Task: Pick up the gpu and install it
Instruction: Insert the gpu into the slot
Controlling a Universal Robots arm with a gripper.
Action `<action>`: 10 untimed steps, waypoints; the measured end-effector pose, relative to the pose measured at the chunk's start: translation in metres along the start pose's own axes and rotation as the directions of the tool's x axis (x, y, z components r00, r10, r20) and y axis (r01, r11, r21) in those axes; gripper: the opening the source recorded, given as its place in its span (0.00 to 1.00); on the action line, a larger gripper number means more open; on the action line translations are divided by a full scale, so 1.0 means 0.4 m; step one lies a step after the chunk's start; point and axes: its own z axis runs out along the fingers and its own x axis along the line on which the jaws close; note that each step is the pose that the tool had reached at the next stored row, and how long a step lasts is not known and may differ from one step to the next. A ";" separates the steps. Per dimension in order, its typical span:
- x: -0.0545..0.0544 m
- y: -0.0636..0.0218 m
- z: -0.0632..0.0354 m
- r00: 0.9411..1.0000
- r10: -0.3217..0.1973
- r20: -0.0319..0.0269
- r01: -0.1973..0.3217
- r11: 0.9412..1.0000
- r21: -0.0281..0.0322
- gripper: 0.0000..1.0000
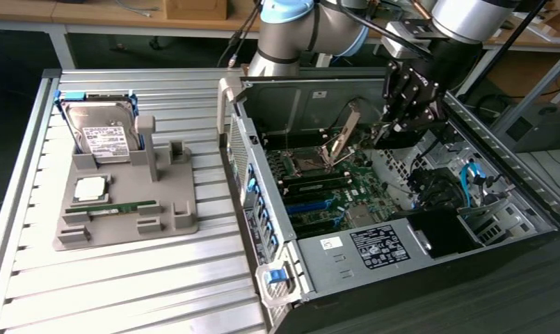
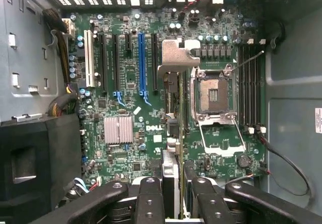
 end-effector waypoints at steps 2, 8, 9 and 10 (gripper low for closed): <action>0.002 0.003 0.002 1.000 0.000 0.000 0.000 1.000 0.000 0.27; 0.007 0.008 0.006 1.000 0.000 0.000 0.000 1.000 0.000 0.27; 0.008 0.009 0.006 1.000 0.000 0.000 0.000 1.000 0.000 0.27; 0.008 0.009 0.007 1.000 0.000 0.000 0.000 1.000 0.000 0.27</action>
